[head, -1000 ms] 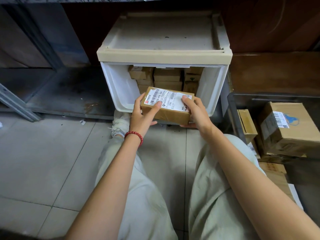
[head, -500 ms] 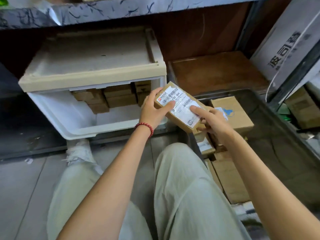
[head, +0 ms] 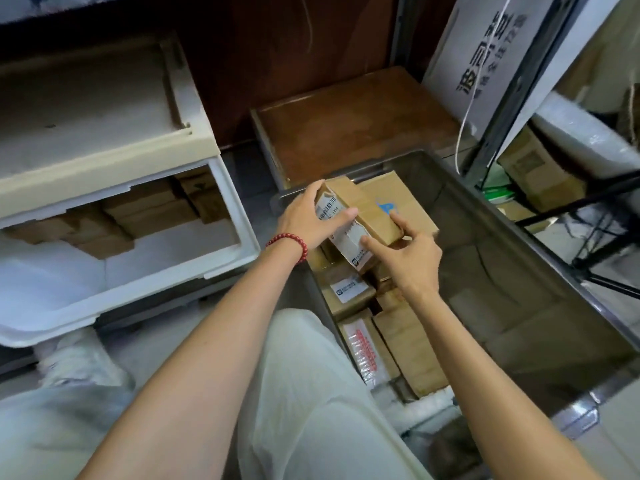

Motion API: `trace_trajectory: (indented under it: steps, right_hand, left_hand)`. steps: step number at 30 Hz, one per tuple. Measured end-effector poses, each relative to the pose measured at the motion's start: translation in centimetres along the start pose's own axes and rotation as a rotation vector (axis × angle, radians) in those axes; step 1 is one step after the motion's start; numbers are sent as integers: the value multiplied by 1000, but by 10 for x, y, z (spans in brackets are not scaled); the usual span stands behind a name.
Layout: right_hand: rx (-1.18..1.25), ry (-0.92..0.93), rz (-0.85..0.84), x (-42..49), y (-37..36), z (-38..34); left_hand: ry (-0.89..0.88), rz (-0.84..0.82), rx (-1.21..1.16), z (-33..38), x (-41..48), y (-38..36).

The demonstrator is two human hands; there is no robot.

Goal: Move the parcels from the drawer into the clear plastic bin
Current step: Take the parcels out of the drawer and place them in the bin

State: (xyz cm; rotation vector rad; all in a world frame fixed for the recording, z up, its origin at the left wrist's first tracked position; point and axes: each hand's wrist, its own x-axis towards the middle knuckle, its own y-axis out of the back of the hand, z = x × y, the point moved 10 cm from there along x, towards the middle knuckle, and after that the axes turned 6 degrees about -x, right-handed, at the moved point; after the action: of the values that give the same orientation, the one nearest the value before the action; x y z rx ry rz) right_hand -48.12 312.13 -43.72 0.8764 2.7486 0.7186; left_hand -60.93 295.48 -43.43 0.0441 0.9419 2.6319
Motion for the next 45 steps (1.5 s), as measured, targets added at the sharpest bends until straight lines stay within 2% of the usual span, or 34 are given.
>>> trace_trajectory:
  steps: [5, 9, 14, 16, 20, 24, 31, 37, 41, 45]
  right_hand:
    - [-129, 41, 132, 9, 8, 5]
    - [-179, 20, 155, 17, 4, 19]
    - [-490, 86, 191, 22, -18, 17]
    - [-644, 146, 199, 20, -32, 10]
    - [-923, 267, 77, 16, -64, 6]
    - [-998, 307, -19, 14, -74, 3]
    - [-931, 325, -37, 3, -71, -22]
    - [-841, 492, -90, -30, -102, -95]
    - [-766, 630, -158, -66, -134, -144]
    - [-694, 738, -258, -116, -175, -181]
  left_hand:
    - [52, -80, -89, -8, 24, -29]
    - [34, -106, -67, -12, 37, -46]
    - [-55, -65, 1, -13, 35, -42]
    - [-48, -67, 130, -19, 33, -41]
    - [-169, -152, 713, -15, 25, -61]
    - [-206, -126, 863, -8, 19, -52]
    - [-202, 106, 741, -4, -8, 22]
    - [-106, 242, 682, -21, -58, 95]
    - [-27, 307, 685, -57, -109, 139]
    - [159, 375, 682, -114, -166, 193]
